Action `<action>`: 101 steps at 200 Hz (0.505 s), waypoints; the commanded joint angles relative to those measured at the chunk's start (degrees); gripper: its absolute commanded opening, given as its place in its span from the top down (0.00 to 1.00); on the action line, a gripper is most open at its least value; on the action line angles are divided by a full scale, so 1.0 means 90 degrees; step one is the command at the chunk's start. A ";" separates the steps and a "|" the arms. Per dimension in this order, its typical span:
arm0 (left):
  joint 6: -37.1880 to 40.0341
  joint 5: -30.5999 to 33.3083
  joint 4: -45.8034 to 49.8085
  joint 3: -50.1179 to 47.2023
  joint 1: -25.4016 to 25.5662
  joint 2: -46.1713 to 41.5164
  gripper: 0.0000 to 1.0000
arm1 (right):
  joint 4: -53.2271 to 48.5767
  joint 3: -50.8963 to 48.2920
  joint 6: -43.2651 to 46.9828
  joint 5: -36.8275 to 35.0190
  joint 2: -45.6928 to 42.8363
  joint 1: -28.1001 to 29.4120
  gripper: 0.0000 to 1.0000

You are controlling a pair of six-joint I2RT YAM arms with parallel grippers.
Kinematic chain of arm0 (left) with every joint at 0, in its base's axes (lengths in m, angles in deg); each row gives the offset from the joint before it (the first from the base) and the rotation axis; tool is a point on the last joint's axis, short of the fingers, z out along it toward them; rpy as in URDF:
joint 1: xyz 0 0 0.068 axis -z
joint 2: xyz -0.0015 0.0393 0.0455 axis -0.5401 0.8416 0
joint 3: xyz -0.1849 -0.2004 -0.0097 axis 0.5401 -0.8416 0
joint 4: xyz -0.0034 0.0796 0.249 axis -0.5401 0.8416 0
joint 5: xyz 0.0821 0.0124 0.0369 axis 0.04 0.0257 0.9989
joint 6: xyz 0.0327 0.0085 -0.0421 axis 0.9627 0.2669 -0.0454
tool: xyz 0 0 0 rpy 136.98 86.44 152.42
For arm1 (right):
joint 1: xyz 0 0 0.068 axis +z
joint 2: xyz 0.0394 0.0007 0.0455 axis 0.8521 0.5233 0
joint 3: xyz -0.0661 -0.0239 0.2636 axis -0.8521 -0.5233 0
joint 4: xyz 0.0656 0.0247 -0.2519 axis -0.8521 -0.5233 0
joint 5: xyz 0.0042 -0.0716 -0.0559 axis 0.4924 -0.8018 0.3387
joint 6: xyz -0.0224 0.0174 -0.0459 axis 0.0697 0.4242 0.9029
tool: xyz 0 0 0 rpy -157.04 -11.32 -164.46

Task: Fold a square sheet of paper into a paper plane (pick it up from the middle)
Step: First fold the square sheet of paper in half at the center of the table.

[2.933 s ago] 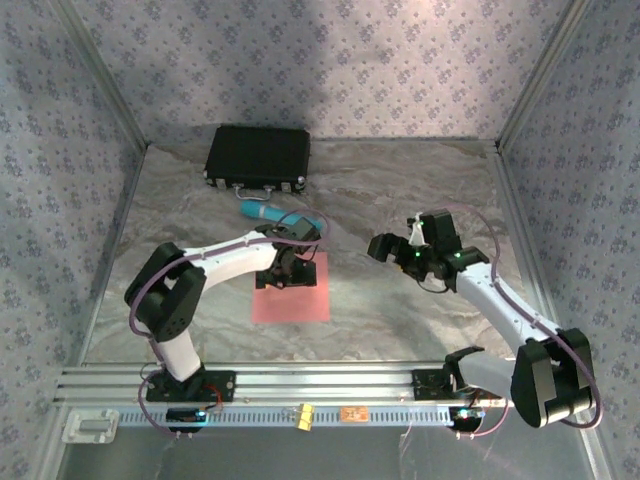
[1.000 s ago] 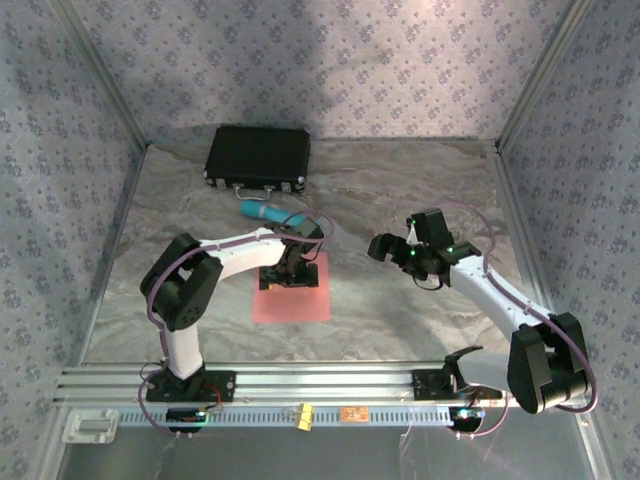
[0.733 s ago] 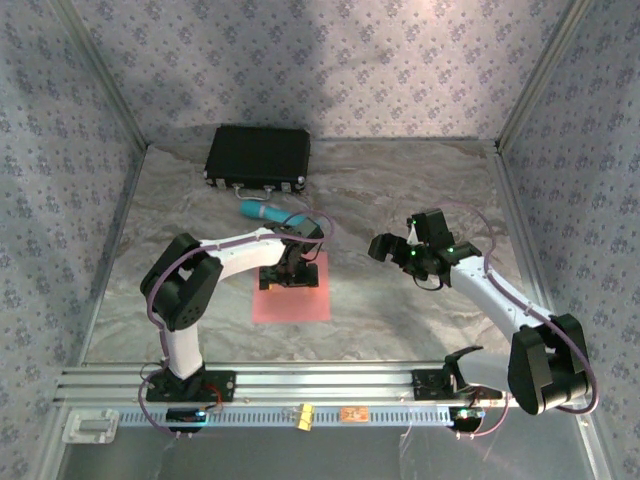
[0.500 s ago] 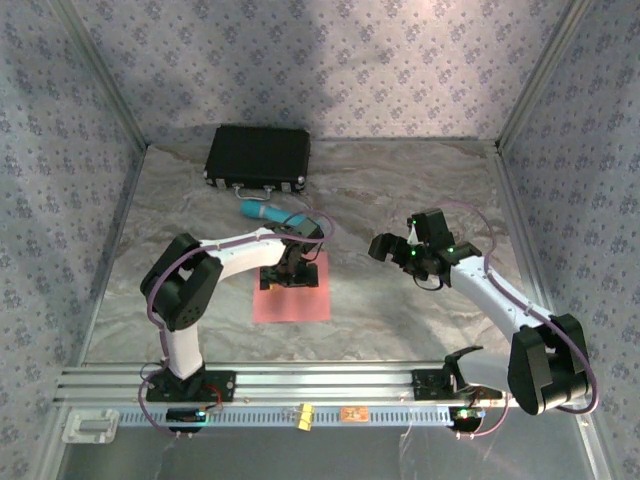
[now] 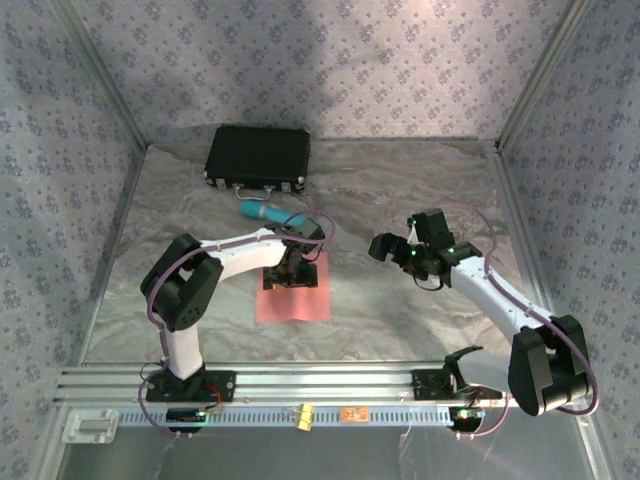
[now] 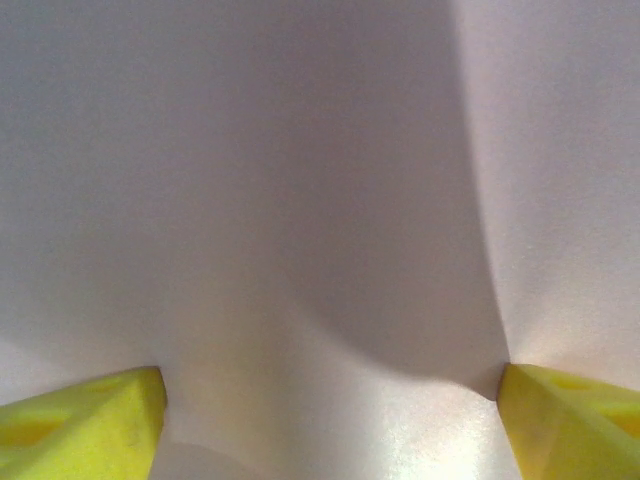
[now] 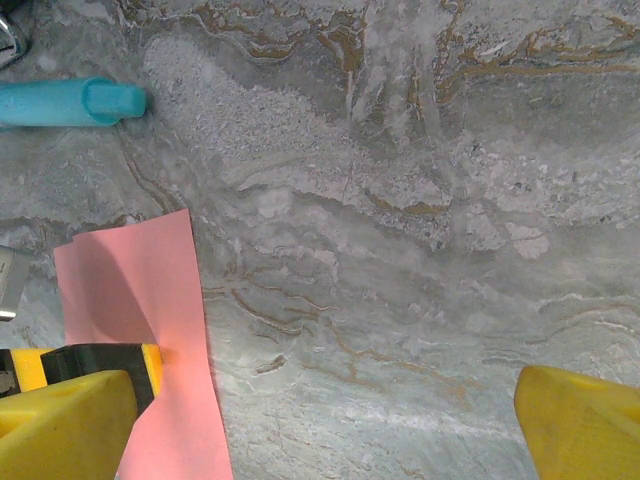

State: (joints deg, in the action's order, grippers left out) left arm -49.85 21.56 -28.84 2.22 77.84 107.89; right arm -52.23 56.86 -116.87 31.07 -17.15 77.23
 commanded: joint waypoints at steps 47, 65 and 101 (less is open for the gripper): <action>0.0003 0.0259 -0.0173 -0.0284 0.0083 -0.0391 0.33 | -0.0159 0.0103 -0.0067 -0.0142 -0.0239 -0.0007 0.01; 0.0014 0.0240 -0.0192 -0.0364 0.0098 -0.0543 0.40 | -0.0140 0.0088 -0.0066 -0.0091 -0.0240 -0.0017 0.01; 0.0178 0.0174 -0.0956 -0.0719 0.0121 -0.0946 0.46 | -0.0209 0.0089 -0.0154 -0.0288 -0.0322 -0.0029 0.01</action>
State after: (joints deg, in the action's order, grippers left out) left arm -49.41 22.80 -32.84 -2.22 78.47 103.38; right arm -52.23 56.86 -117.14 30.58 -18.59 77.23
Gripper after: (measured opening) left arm 0.548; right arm 0.990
